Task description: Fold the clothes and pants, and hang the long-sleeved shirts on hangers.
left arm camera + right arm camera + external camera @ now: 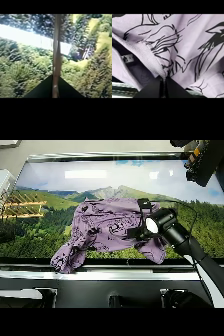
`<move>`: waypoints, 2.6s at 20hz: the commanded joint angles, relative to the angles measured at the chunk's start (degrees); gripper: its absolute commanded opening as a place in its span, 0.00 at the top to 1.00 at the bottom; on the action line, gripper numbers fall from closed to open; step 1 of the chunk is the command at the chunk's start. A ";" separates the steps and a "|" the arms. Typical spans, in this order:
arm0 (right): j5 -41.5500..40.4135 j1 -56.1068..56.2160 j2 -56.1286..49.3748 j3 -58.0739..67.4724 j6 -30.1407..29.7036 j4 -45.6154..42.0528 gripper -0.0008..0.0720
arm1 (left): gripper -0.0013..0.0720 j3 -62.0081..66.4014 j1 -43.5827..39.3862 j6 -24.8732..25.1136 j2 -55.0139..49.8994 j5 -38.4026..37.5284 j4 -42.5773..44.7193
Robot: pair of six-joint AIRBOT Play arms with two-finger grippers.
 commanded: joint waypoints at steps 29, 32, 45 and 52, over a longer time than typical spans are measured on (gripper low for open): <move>-0.48 -0.07 0.02 0.04 6.43 -7.89 0.93 | 0.95 8.76 -31.63 -5.05 34.58 -13.88 -22.99; -0.48 -0.07 0.02 0.04 9.55 -9.16 0.93 | 0.95 -4.02 -39.56 -4.72 42.45 -14.93 -22.80; -2.73 -0.07 -3.02 0.04 20.63 -17.88 0.93 | 0.95 -20.96 -51.45 -7.52 63.41 -25.44 -23.02; -3.21 -0.07 -4.72 0.00 24.65 -21.18 0.93 | 0.95 -21.73 -51.45 -6.40 64.35 -26.32 -25.42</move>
